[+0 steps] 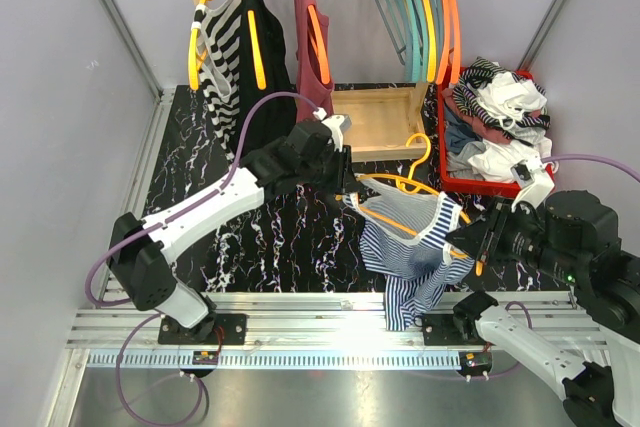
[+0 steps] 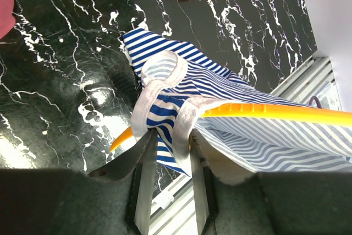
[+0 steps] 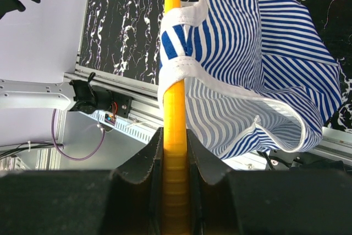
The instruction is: Remove the tank top from the hanger
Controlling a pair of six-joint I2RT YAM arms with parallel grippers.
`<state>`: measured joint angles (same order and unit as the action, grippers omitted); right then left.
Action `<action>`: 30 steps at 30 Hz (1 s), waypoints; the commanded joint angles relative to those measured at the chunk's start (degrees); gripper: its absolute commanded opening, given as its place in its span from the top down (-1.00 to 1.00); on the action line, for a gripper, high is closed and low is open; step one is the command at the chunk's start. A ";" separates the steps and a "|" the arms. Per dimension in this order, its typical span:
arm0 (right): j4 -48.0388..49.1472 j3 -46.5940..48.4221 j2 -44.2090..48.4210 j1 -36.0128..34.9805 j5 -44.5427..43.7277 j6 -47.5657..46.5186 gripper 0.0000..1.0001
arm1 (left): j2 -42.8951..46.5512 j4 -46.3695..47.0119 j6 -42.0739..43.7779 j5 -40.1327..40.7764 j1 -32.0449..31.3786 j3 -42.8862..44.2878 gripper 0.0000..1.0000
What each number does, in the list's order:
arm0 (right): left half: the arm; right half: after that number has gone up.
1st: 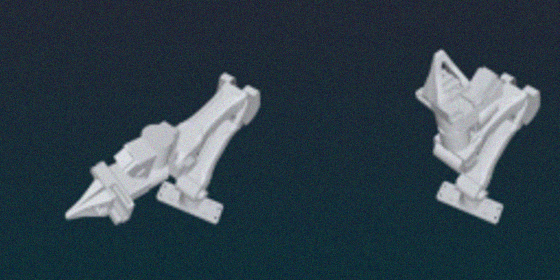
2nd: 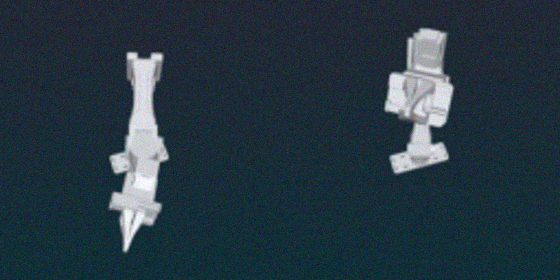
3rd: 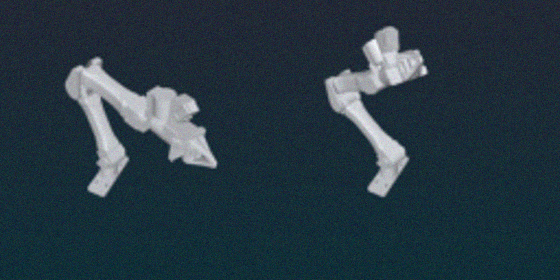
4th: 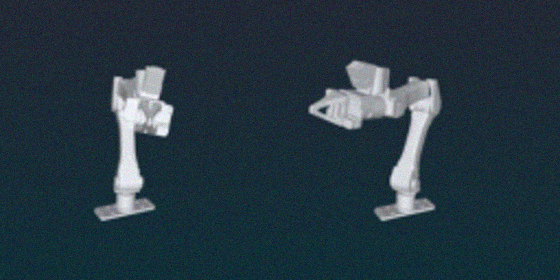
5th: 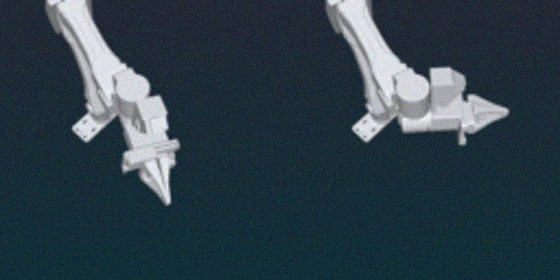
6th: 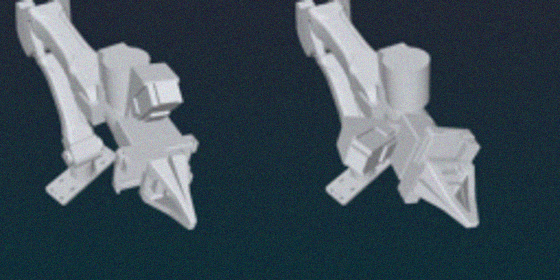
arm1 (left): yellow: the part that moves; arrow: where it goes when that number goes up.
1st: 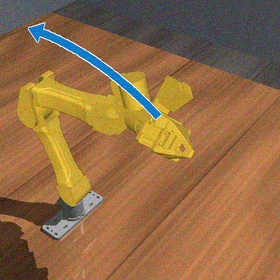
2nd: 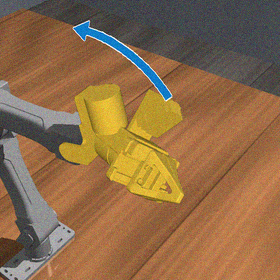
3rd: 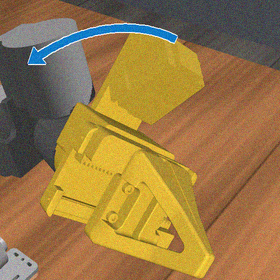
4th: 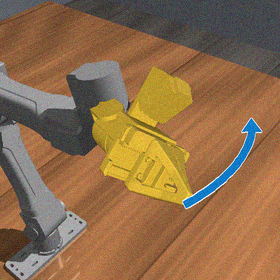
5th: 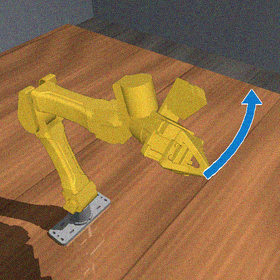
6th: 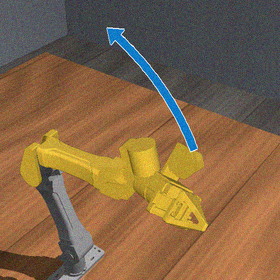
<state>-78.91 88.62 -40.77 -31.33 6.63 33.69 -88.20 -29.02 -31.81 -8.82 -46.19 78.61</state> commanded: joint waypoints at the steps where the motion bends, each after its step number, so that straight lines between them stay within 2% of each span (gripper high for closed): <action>1: -4.14 3.05 1.93 0.22 -1.18 -0.38 1.00 | 0.75 -2.62 3.69 6.70 2.34 -1.70 0.35; 7: -4.32 2.70 2.19 0.13 -1.27 -0.12 1.00 | 1.10 -2.36 4.04 6.36 3.13 -2.41 0.36; 10: -4.14 2.26 2.28 0.13 -1.27 0.06 1.00 | 1.37 -1.84 3.86 5.13 3.13 -2.32 0.21; 11: -4.14 2.17 2.28 0.22 -1.27 -0.03 1.00 | 1.54 -1.49 3.78 4.69 3.13 -2.41 0.05; 14: -3.88 2.08 2.19 0.22 -1.27 0.06 1.00 | 2.24 -0.08 3.78 2.93 3.13 -3.02 -0.03; 17: -3.53 2.00 2.10 0.22 -1.27 -0.03 1.00 | 2.16 0.89 4.04 1.44 3.13 -3.02 0.17; 18: -3.44 2.00 1.93 0.13 -1.19 -0.03 1.00 | 1.98 0.89 4.21 0.91 3.13 -3.02 0.38; 21: -3.35 2.00 1.84 0.13 -1.27 -0.12 1.00 | 1.46 0.80 4.39 0.56 3.13 -2.93 0.76; 22: -3.44 2.00 1.84 0.22 -1.53 -0.12 1.00 | 1.28 0.72 4.48 0.30 3.13 -2.93 0.97; 26: -3.61 2.52 1.92 0.13 -2.68 0.14 1.00 | 1.37 -0.60 5.09 1.87 3.57 -2.94 1.00; 30: -3.97 3.40 2.10 0.22 -3.65 0.50 1.00 | 1.63 -2.54 5.79 3.28 7.33 -4.60 1.00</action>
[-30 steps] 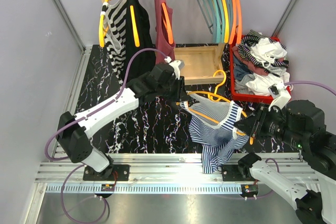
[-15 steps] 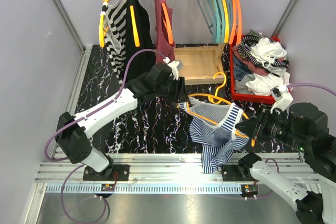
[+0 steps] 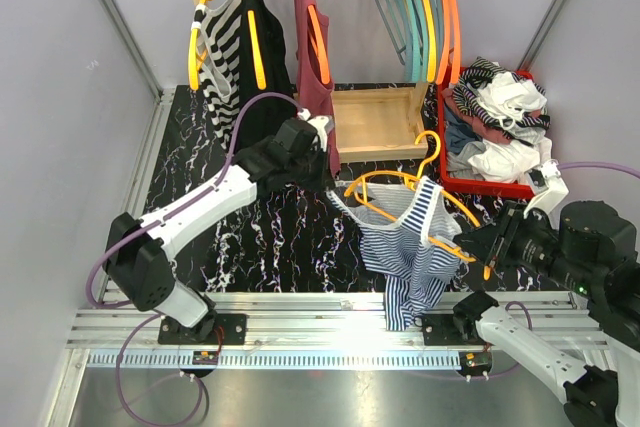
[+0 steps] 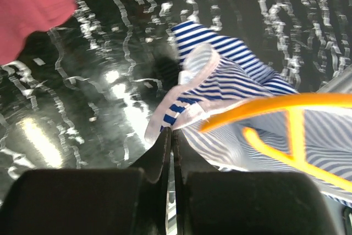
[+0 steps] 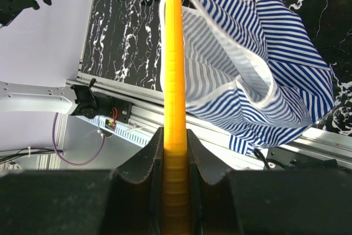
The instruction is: Remove the tank top from the hanger
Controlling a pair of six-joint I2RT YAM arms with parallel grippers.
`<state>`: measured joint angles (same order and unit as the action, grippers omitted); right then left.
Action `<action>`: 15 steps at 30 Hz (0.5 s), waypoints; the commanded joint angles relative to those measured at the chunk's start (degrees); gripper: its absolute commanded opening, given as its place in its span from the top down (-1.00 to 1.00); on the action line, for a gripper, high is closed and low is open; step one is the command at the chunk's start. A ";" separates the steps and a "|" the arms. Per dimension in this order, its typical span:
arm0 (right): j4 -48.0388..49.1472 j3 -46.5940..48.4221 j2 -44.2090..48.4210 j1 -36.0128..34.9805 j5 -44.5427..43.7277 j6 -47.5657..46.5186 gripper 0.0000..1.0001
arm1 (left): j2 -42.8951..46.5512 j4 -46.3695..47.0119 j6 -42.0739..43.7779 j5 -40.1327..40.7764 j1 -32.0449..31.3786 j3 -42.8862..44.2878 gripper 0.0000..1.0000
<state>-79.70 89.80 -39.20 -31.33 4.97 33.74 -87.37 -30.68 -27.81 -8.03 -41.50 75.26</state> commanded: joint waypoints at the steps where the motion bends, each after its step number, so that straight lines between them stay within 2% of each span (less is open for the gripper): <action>1: -3.09 2.40 0.79 0.13 -2.07 0.45 1.00 | 0.80 -0.62 2.06 2.50 3.34 -2.57 1.00; 4: -1.34 2.22 1.58 0.22 -1.72 0.72 1.00 | -0.34 -0.52 3.73 0.92 4.23 -3.72 1.00; 6: 1.21 1.87 2.54 0.22 -1.63 1.16 1.00 | -2.53 -0.26 4.08 -5.46 3.79 -4.16 1.00; 10: 4.64 0.21 4.48 0.13 -2.42 2.65 1.00 | -2.90 0.79 5.75 -9.54 -1.91 -6.00 0.96; 12: 4.55 -0.06 4.48 0.13 -2.69 2.91 1.00 | 0.70 2.81 4.88 -10.42 -5.24 -8.62 0.62; 14: 4.47 -0.06 4.57 0.22 -3.39 3.18 1.00 | 5.25 5.26 2.69 -12.26 -5.79 -11.00 0.39; 15: 4.38 0.02 4.75 0.13 -4.00 3.26 1.00 | 6.76 5.45 2.15 -12.97 -5.79 -12.58 -0.06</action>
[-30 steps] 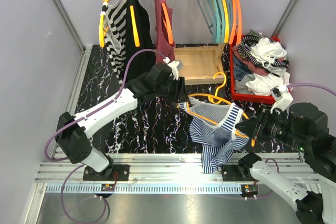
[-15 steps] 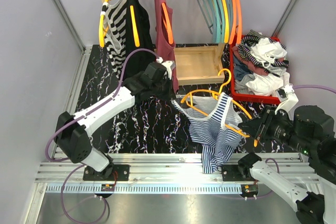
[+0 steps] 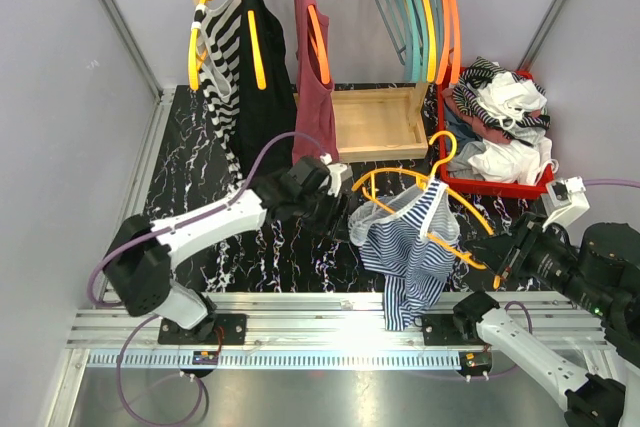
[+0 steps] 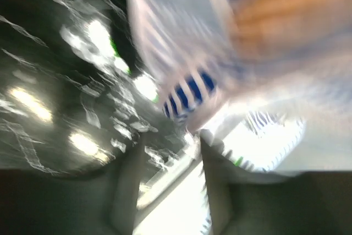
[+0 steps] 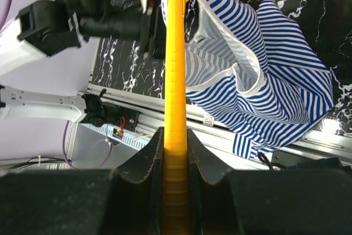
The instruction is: Remove the tank top from the hanger
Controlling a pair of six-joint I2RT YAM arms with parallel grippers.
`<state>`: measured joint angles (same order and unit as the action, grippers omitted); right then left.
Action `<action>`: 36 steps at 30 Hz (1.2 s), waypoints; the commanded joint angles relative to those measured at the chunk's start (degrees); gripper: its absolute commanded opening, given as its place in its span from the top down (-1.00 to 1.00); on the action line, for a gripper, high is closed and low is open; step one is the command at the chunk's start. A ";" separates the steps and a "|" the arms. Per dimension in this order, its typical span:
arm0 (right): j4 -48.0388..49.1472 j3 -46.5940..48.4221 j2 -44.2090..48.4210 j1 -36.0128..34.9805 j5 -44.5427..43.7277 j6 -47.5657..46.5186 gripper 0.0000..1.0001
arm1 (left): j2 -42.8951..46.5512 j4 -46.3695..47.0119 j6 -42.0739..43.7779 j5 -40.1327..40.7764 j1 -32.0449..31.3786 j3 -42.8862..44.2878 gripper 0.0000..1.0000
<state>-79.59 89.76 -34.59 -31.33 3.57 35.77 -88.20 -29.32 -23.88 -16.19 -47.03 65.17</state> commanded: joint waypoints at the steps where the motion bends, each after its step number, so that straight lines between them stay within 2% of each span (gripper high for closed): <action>1: 3.92 0.33 0.05 0.13 -3.22 1.49 1.00 | 9.09 3.92 -1.96 -4.82 -0.26 -3.11 -0.28; 2: 3.22 0.59 0.05 0.13 -5.14 1.76 1.00 | 11.89 2.62 -2.14 -4.65 -0.26 -3.46 -0.55; 3: 2.78 0.77 -0.30 0.13 -5.85 1.93 1.00 | 13.31 1.82 -2.05 -4.38 -0.26 -3.90 -0.98; 8: 0.49 0.60 -1.62 0.13 -7.62 1.85 1.00 | 23.22 -5.03 -1.43 -1.84 -0.17 -4.26 -0.98; 13: -1.09 -0.81 -7.50 0.13 8.62 -3.59 1.00 | 33.07 -12.92 -0.03 -0.42 0.79 -3.73 -0.98; 15: -0.74 -0.81 -9.87 0.04 14.94 -4.83 1.00 | 35.72 -17.15 2.60 -0.51 2.72 -3.47 -0.98; 16: -0.30 -0.90 -10.58 0.13 22.28 -5.79 1.00 | 38.69 -19.35 3.39 -0.60 3.86 -3.64 -0.98; 18: 1.01 -0.99 -12.16 0.13 31.26 -6.41 1.00 | 42.13 -24.80 6.29 -1.65 7.81 -4.61 -0.98; 20: 2.94 -0.99 -12.78 0.04 36.22 -7.12 1.00 | 47.14 -28.66 8.31 -2.27 10.80 -5.57 -0.98; 22: 5.05 -1.25 -13.05 0.13 42.52 -6.86 1.00 | 50.83 -30.17 8.85 -5.16 11.60 -7.06 -0.98; 25: 13.38 -2.65 -12.87 0.04 49.15 -4.93 1.00 | 54.44 -26.69 7.89 -18.84 11.69 -10.66 -0.98; 26: 15.06 -3.09 -12.79 0.13 50.38 -4.40 1.00 | 55.32 -25.10 6.49 -26.80 11.69 -11.63 -0.98; 27: 16.56 -3.79 -12.78 0.04 52.31 -3.96 1.00 | 56.20 -23.60 5.61 -29.84 11.69 -12.69 -0.98; 31: 24.73 -5.90 -12.96 0.13 56.36 -0.27 1.00 | 58.85 -21.74 5.68 -37.59 11.61 -15.33 -0.98; 36: 24.40 -6.44 -14.80 0.13 57.16 -1.05 1.00 | 60.25 -17.79 4.72 -43.93 10.99 -15.60 -0.92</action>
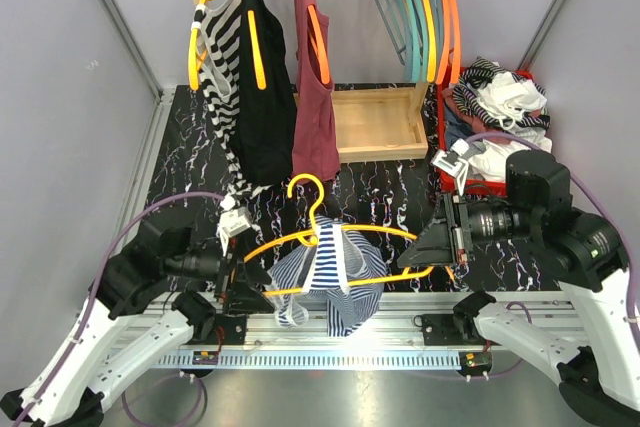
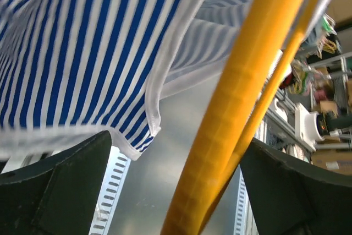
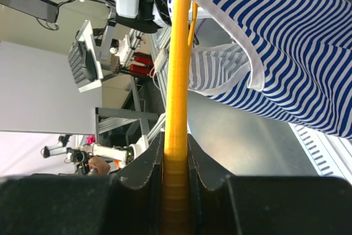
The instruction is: Remove the tank top from the hanger
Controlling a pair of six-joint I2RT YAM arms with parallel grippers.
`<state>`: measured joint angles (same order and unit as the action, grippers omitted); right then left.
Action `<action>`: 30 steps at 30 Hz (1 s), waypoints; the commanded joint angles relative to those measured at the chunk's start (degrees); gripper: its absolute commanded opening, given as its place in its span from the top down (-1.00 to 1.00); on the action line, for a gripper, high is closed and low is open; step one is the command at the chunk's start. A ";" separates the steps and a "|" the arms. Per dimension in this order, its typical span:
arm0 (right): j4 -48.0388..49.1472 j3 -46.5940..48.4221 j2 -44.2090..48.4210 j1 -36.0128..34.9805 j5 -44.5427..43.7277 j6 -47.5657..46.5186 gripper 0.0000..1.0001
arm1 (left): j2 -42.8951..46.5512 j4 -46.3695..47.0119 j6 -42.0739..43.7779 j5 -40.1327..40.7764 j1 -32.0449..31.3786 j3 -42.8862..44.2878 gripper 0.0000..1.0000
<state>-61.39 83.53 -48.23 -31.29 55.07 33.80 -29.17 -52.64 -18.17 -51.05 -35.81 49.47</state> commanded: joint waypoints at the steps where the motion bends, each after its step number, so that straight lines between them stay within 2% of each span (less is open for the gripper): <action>1: 5.58 -0.12 -1.43 0.09 5.58 0.31 1.00 | 1.39 6.14 -0.81 -9.59 -0.22 -0.08 -0.85; 2: 5.05 -0.03 -1.60 0.00 5.40 -0.22 1.00 | 1.31 6.41 -0.81 -10.90 -0.31 -0.43 -0.54; 3: 4.61 0.06 -2.04 0.17 5.23 -0.49 1.00 | 1.31 6.76 -0.98 -11.61 -0.40 -0.95 -0.37; 5: 3.21 0.15 -2.40 0.00 4.96 -1.72 1.00 | 1.39 7.99 -1.51 -12.67 -0.49 -1.83 0.10; 6: 2.68 0.41 -2.57 0.09 4.53 -2.68 1.00 | 1.66 7.91 -1.51 -12.59 -0.57 -1.92 0.68; 7: 1.72 0.50 -2.75 0.09 4.26 -3.12 1.00 | 1.92 7.30 -1.34 -12.15 -0.57 -2.01 0.88; 8: 1.10 0.58 -2.84 0.09 3.91 -3.48 1.00 | 1.92 7.03 -0.99 -11.80 -0.57 -2.10 1.00; 12: -0.75 1.02 -3.10 0.09 -0.11 -5.05 1.00 | 2.80 5.27 0.07 -10.92 -0.57 -2.19 1.00; 14: -4.08 2.16 -3.63 0.09 -4.42 -6.11 0.28 | 2.89 2.73 1.46 -8.38 -0.57 -1.75 1.00; 15: -5.40 3.47 -3.98 0.09 -10.53 -6.81 0.22 | 2.71 1.68 2.00 -4.28 -0.57 -0.88 1.00; 17: -7.61 3.92 -4.07 0.09 -14.53 -7.17 0.24 | 2.54 -0.88 3.14 1.35 -0.57 0.00 1.00; 19: -7.26 3.75 -3.72 0.09 -19.02 -6.38 0.52 | 1.92 -2.46 3.67 3.66 -0.57 1.14 1.00; 20: -6.74 3.49 -3.28 0.09 -19.64 -6.03 0.76 | 1.84 -2.73 3.93 4.98 -0.57 1.50 1.00; 22: -5.59 2.87 -2.23 0.09 -21.05 -5.50 1.00 | 1.57 -2.82 4.02 5.52 -0.57 2.20 1.00; 26: -5.50 1.55 -1.61 0.09 -19.91 -5.15 1.00 | 1.48 -2.02 3.59 6.04 -0.66 4.04 1.00; 30: -7.08 1.55 -0.65 0.09 -23.25 -5.06 1.00 | 1.22 -2.03 3.41 6.32 -0.57 4.93 1.00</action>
<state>-66.02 85.14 -50.15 -31.57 39.44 28.01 -28.51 -55.68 -15.84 -48.18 -36.58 51.11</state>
